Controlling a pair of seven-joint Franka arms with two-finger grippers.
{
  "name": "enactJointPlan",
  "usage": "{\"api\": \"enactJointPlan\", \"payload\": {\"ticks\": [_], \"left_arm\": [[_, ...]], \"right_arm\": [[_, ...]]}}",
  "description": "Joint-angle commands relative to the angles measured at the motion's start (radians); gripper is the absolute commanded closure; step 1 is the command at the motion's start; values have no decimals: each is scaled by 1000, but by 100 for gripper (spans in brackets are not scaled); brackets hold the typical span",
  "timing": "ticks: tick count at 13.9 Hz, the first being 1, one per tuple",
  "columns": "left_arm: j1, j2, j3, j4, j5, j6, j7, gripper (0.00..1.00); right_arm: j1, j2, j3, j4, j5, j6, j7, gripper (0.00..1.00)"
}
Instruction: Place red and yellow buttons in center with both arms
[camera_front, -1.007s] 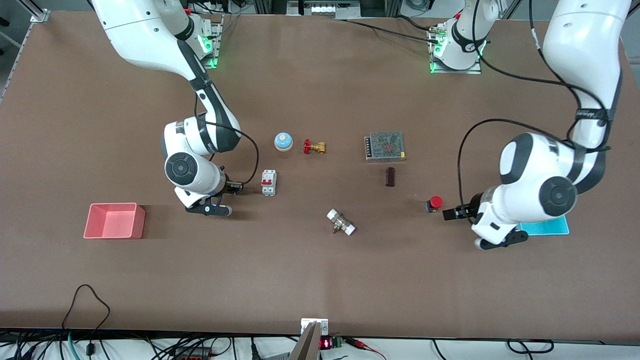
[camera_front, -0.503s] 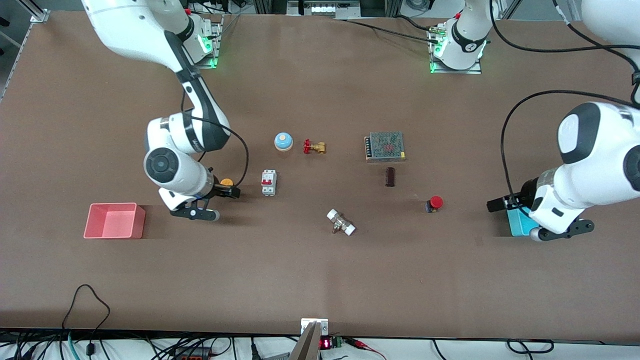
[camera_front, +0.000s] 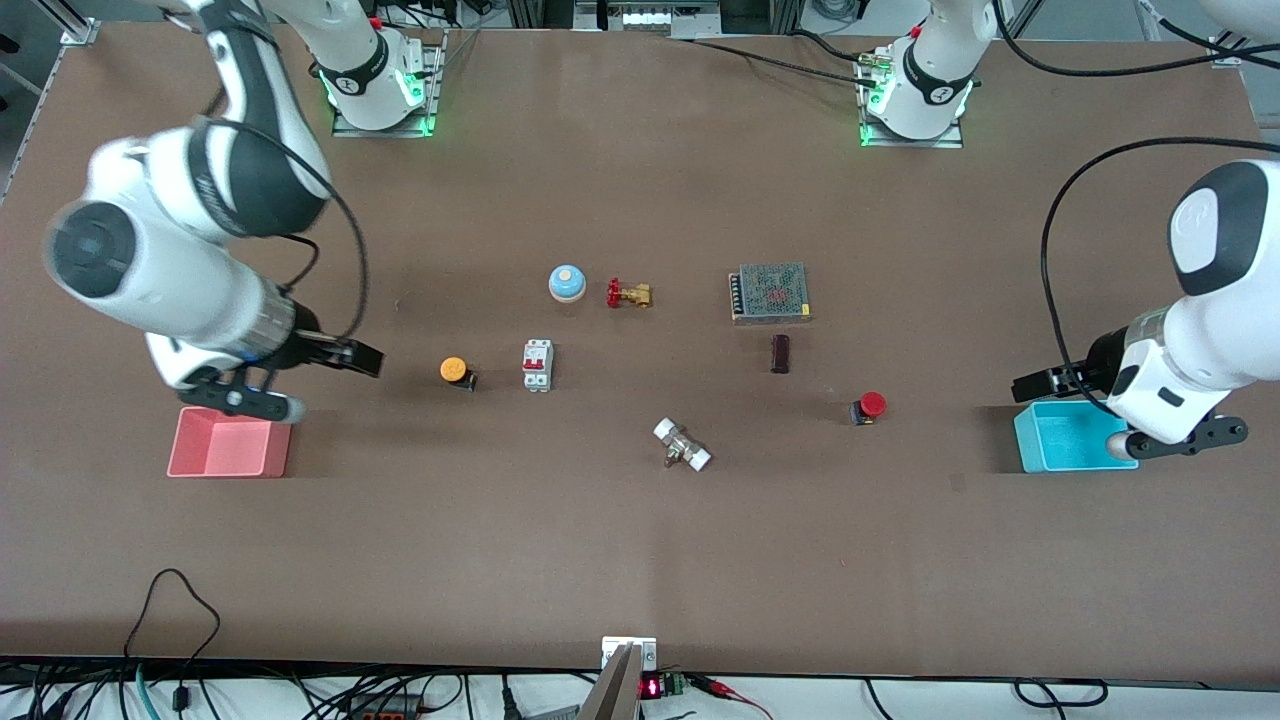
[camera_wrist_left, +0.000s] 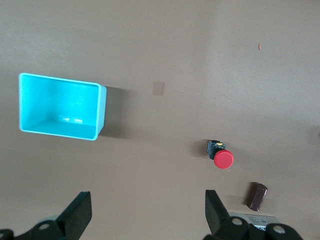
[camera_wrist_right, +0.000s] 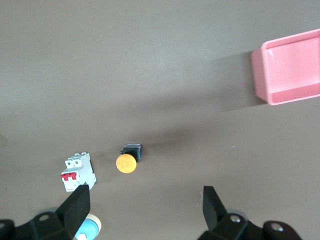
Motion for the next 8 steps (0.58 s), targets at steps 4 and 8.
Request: {"api": "enactJointPlan", "payload": {"ticks": [4,8], "left_arm": [[-229,-163,303,-28,-69,-123,160,0],[-259,-246,369,-62,-129,-171,197,0]], "right_arm": [[-129,3,-58,160,-5,-188,-174,0],[-216,-103,-59,171,-72,-278,-369,0]]}}
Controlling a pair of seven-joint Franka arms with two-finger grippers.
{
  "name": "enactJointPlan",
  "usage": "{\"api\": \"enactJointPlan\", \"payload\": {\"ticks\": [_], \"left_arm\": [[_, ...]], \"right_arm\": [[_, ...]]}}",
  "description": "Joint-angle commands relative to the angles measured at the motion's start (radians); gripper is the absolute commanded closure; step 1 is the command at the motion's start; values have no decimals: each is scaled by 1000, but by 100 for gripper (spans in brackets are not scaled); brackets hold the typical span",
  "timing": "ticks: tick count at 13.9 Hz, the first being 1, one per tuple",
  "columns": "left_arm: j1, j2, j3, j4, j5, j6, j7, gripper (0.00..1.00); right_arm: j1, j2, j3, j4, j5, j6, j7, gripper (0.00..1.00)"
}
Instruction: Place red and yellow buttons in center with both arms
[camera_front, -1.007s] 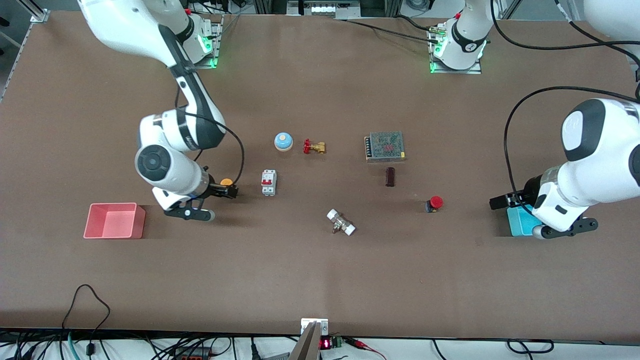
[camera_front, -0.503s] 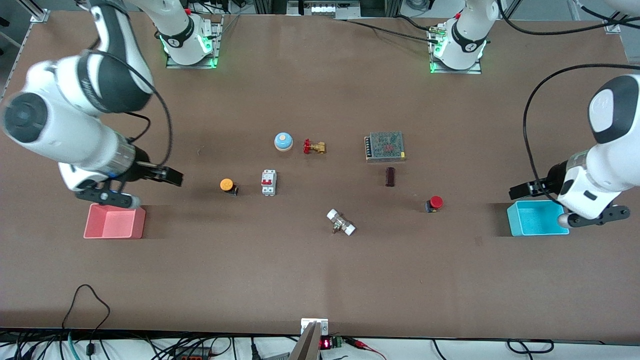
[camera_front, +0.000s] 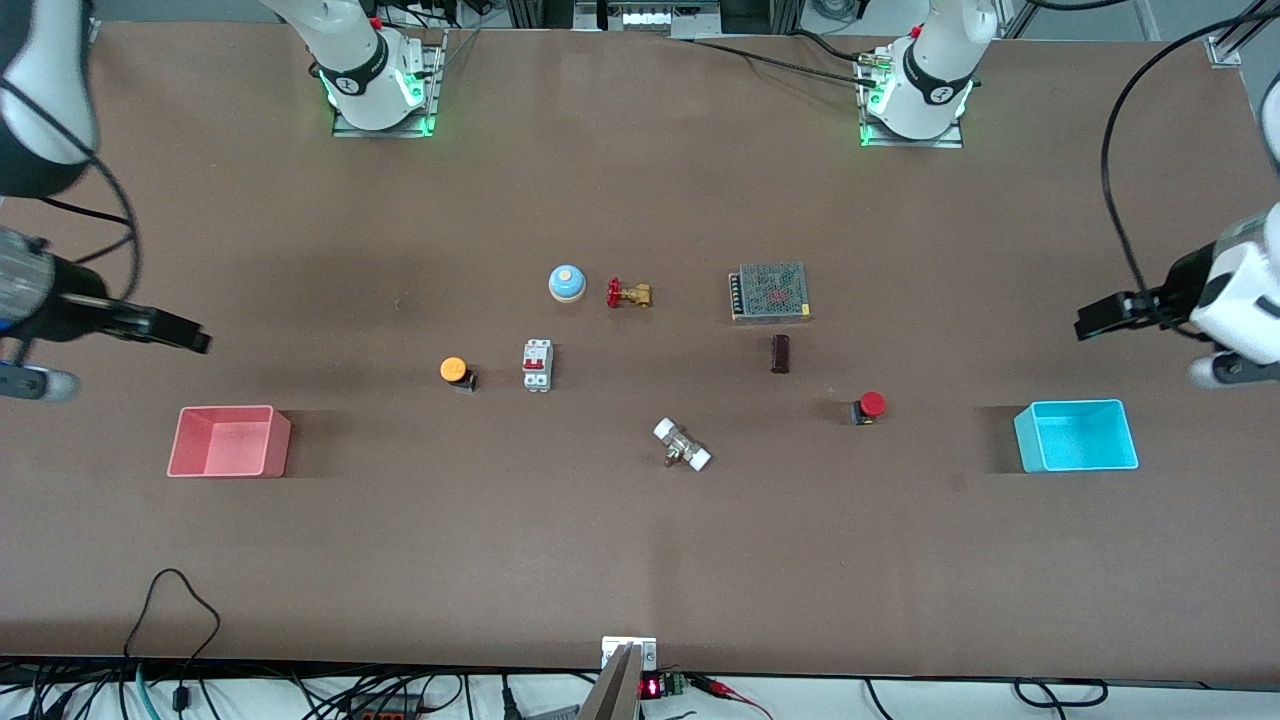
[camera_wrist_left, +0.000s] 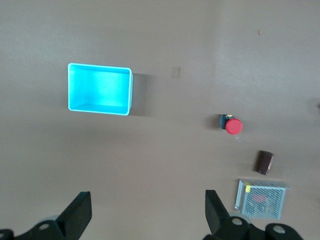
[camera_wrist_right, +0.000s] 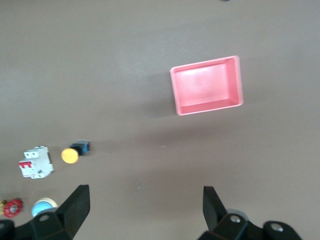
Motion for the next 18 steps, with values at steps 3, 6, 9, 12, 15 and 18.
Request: {"api": "enactJointPlan", "payload": {"ticks": [3,6,9,12,15,18], "left_arm": [[-13,-151,28,-145,-33,5,37,0],[22,-210,-19,-221,-33,55,37,0],[65,-255,-64,-255,-33,57,36,0],[66,-229,-58,-198,-29,26,37,0],[68,-232,-58,-187,-10,12,101,0],[98,-234,-53,-175,1,15,155,0]], "right_arm": [[-108,-138,105,-36,-65,-109,-86,0],[-107,-238,109,-166,-60,-89,-75,0],[-109,-276,106,-218,-69,-69,-77,0],[-107,-280,109,-211,-72,-75,-80,0],[-107,-280,109,-203,-72,-86,-84,0],[-107,-280,111,-188,-71,-95,-78,0]]}}
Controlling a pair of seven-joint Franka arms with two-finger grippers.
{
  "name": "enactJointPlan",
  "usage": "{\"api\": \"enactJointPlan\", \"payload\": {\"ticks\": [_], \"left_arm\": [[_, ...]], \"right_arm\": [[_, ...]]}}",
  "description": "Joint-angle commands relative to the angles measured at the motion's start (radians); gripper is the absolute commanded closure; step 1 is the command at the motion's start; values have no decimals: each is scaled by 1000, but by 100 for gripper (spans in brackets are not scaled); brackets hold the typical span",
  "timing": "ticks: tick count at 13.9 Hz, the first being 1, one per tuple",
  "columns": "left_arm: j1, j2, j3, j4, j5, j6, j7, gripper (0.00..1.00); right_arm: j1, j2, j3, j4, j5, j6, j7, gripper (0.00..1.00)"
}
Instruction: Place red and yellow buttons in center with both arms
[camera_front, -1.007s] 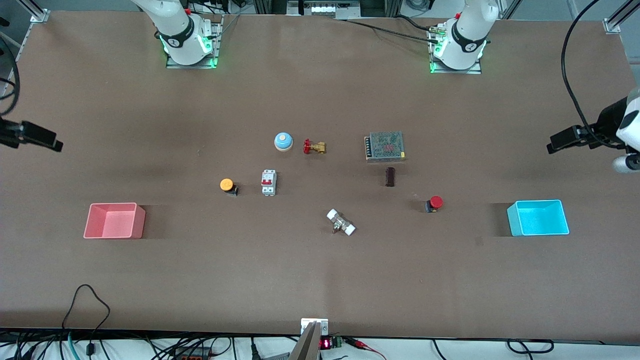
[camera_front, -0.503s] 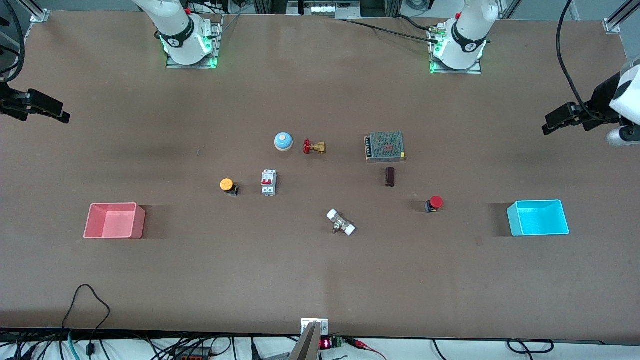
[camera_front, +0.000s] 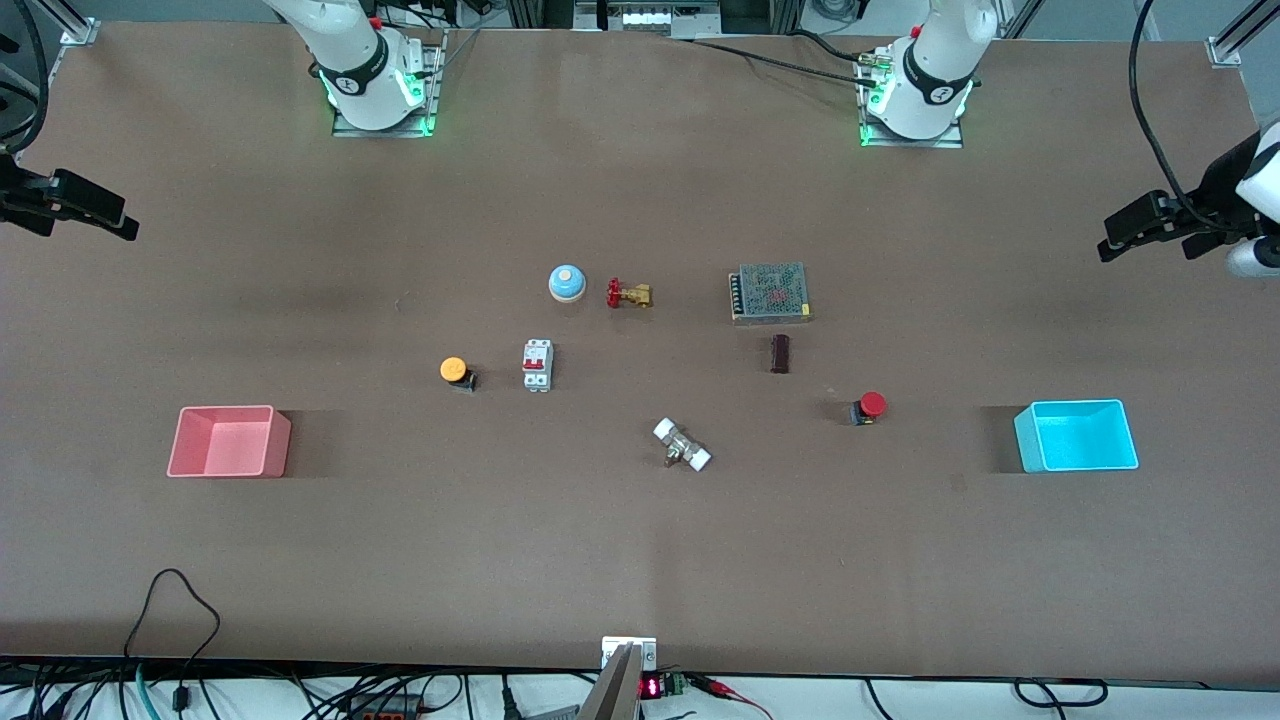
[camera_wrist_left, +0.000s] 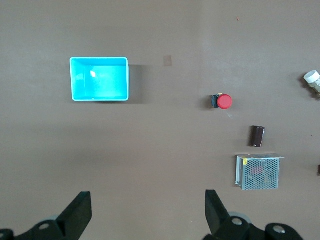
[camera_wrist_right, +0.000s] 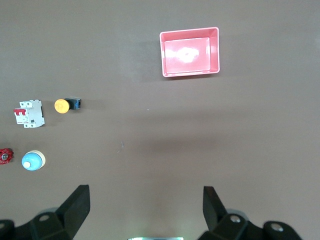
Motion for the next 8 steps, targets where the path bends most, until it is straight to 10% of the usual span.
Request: {"api": "enactJointPlan", "payload": {"ticks": [1,8], "left_arm": [[36,-7,-7,35,14,-19,34,0],[30,-4,-59,60,22,-45,-9,0]], "right_arm": [[-19,-18,21,-5,-12,-5,-3,0],[-23,-15,16,-7,-4,0,-17,0]]}}
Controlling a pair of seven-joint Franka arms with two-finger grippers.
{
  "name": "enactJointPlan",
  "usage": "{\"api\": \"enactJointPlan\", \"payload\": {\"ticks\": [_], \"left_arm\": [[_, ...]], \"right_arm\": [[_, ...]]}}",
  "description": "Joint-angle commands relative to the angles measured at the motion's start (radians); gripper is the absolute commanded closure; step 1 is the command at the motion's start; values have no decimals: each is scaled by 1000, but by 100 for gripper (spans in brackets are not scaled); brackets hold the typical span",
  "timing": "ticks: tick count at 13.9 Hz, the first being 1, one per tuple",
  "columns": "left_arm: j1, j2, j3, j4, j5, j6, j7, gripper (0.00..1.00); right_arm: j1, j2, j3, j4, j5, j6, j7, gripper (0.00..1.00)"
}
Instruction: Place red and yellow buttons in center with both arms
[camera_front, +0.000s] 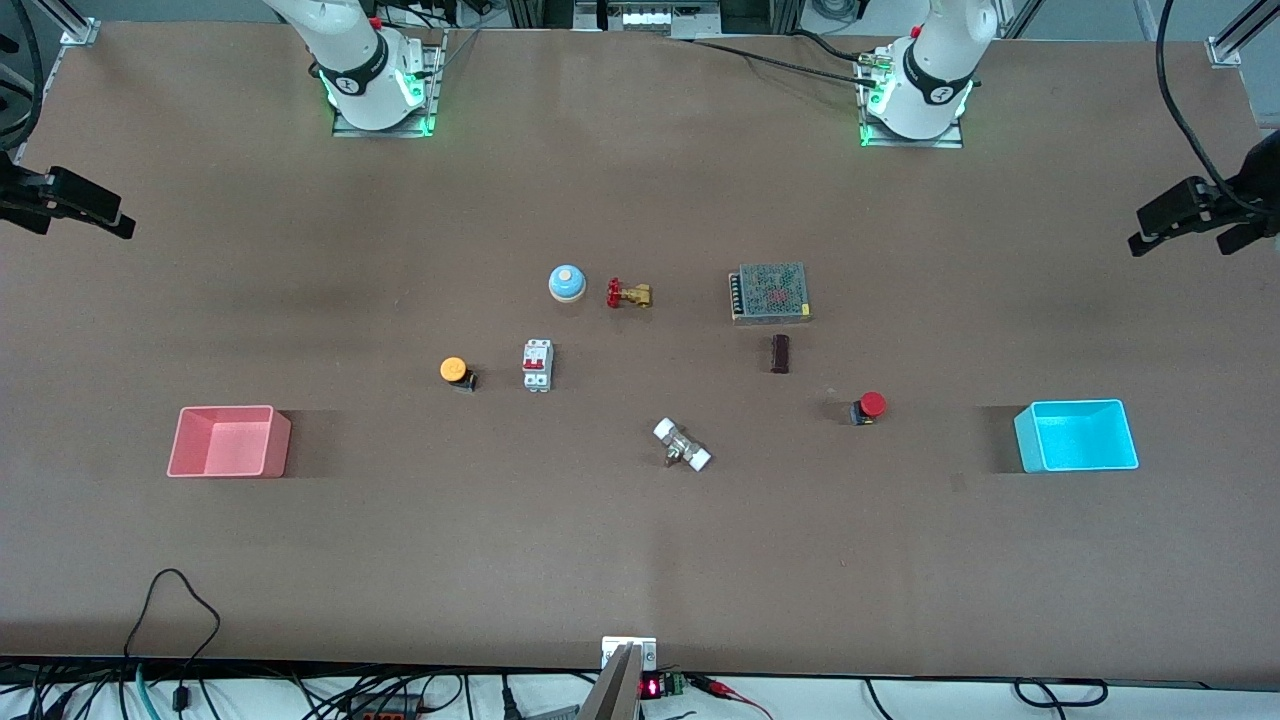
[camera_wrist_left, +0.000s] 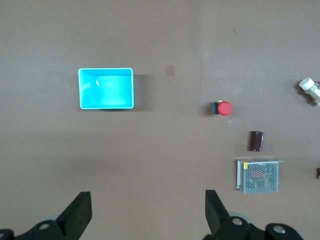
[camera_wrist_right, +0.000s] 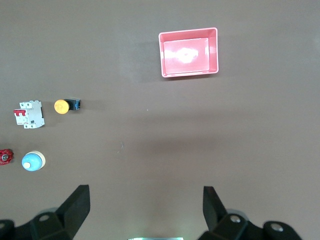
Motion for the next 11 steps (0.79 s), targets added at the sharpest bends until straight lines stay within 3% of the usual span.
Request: {"api": "enactJointPlan", "payload": {"ticks": [1,3,6,11], "left_arm": [[1,0,-20,9,29,-17,-14,0],[1,40,-18,10,61,-16,-16,0],[8,42,-9,55,58,-17,-18,0],[40,43,-5,55,47,-16,-2,0]], "right_arm": [[-17,-13,12,-5,-7,-3,-17,0],[-2,-10,-6,-5,-10,-8,-17,0],[107,-5,-98,5,-17,1,-14,0],[113,-14,-95,4,-20,-6,-14,0]]}}
